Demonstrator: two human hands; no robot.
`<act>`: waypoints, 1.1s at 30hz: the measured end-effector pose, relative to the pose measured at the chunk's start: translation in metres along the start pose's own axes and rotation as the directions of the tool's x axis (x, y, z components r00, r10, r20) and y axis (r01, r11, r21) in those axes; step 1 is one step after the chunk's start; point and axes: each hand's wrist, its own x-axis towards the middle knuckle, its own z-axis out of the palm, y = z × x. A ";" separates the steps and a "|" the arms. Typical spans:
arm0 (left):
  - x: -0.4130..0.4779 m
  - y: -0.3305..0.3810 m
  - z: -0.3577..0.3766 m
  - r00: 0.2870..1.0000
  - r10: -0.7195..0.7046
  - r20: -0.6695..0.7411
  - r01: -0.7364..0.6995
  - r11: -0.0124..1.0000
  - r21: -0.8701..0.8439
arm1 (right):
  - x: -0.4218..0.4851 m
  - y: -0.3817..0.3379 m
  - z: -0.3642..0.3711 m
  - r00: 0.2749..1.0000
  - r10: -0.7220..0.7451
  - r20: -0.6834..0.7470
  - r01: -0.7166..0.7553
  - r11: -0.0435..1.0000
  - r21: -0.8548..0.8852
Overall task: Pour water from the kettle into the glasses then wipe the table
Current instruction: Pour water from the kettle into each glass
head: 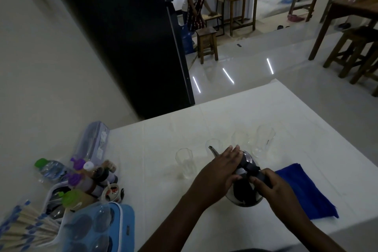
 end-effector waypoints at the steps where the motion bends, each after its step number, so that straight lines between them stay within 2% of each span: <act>1: 0.005 0.003 0.002 1.000 -0.006 -0.002 0.006 1.000 0.007 | 0.002 0.002 -0.006 1.000 0.001 -0.001 -0.001 1.000 -0.003; 14: 0.046 0.011 0.022 0.997 -0.065 -0.035 0.064 0.997 -0.035 | 0.033 0.010 -0.049 0.999 0.017 0.047 -0.016 1.000 -0.025; 33: 0.041 -0.023 0.034 0.993 -0.112 -0.040 0.104 0.979 -0.175 | 0.055 0.000 -0.031 0.993 0.076 0.091 -0.059 0.982 -0.178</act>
